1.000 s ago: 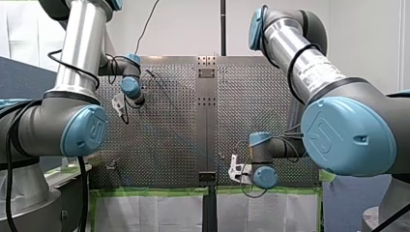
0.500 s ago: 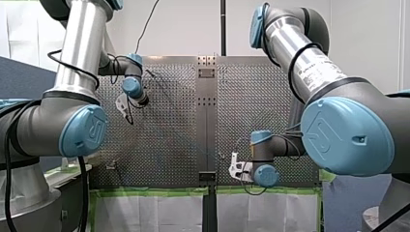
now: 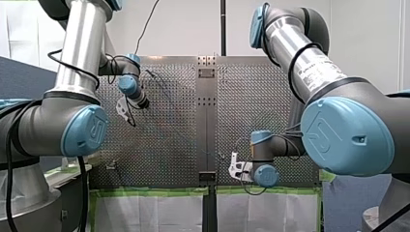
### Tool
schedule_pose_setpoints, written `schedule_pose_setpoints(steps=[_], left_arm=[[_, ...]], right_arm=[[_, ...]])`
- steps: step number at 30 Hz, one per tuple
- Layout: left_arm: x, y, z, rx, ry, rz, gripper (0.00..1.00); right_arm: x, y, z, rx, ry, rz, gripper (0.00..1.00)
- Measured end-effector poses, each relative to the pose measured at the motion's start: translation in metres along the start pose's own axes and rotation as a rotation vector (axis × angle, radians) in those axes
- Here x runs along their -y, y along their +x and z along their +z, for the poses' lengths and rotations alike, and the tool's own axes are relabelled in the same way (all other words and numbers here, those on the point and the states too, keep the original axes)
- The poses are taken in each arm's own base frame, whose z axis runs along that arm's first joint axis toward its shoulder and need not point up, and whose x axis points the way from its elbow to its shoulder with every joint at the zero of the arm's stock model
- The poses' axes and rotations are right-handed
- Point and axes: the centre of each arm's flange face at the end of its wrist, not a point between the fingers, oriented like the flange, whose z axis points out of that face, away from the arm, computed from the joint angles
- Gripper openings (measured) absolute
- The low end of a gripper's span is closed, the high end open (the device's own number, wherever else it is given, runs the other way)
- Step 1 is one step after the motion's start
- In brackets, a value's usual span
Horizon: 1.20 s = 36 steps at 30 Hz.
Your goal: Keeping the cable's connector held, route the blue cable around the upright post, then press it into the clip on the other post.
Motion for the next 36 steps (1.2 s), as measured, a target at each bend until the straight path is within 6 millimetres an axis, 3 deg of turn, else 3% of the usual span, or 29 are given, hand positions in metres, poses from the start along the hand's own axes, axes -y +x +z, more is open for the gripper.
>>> schedule_pose_setpoints(steps=[11, 36], left_arm=[[-0.019, 0.003, -0.008, -0.062, -0.021, -0.12, 1.0], [-0.024, -0.022, -0.048, -0.041, 0.011, -0.354, 1.0]], right_arm=[[0.002, 0.0, -0.001, 0.0, 0.004, -0.002, 0.0], [0.005, -0.001, -0.002, 0.002, 0.012, -0.005, 0.0]])
